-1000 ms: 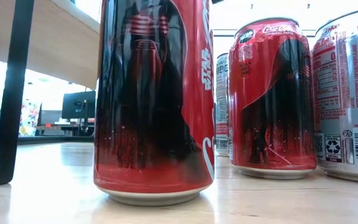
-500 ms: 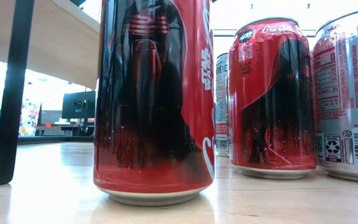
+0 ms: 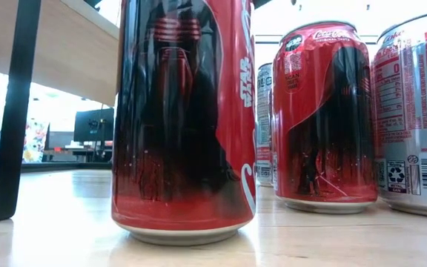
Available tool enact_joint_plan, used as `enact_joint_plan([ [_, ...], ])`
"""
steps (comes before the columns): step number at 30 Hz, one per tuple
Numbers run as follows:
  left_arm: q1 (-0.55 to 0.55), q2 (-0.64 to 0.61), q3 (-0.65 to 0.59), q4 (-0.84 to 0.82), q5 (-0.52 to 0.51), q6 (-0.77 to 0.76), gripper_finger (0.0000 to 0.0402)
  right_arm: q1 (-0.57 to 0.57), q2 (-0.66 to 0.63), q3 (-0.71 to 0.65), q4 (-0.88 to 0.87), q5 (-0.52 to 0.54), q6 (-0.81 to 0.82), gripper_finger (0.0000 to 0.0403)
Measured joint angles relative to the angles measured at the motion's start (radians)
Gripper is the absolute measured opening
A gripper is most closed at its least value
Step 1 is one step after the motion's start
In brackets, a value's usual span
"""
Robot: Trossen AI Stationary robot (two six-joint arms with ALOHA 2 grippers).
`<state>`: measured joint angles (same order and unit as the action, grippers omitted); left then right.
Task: Place canned beverage on shelf
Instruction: Put the top white soda can on the shelf, then put the white soda can on the shelf
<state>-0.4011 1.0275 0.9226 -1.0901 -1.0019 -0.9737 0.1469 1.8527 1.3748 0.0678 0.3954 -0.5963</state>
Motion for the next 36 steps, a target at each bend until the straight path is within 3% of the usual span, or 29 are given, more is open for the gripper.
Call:
enact_joint_plan([
  [7, 0.0, 0.0, 0.0, 0.002, 0.007, 0.0, 0.0302, -0.008, 0.061, 0.049, 0.001, 0.045, -0.055, 0.0322],
  [23, 0.0, 0.0, 0.0, -0.001, 0.001, 0.001, 0.0302, -0.043, 0.06, 0.049, 0.007, -0.042, -0.005, 0.0322],
  [31, -0.001, -0.001, 0.01, -0.023, 0.0, 0.025, 0.0302, 0.016, 0.054, 0.049, -0.043, 0.063, -0.017, 0.0322],
  [36, -0.053, -0.003, 0.047, -0.033, -0.071, 0.012, 0.0301, 0.071, 0.014, 0.049, -0.113, 0.158, -0.013, 0.0322],
])
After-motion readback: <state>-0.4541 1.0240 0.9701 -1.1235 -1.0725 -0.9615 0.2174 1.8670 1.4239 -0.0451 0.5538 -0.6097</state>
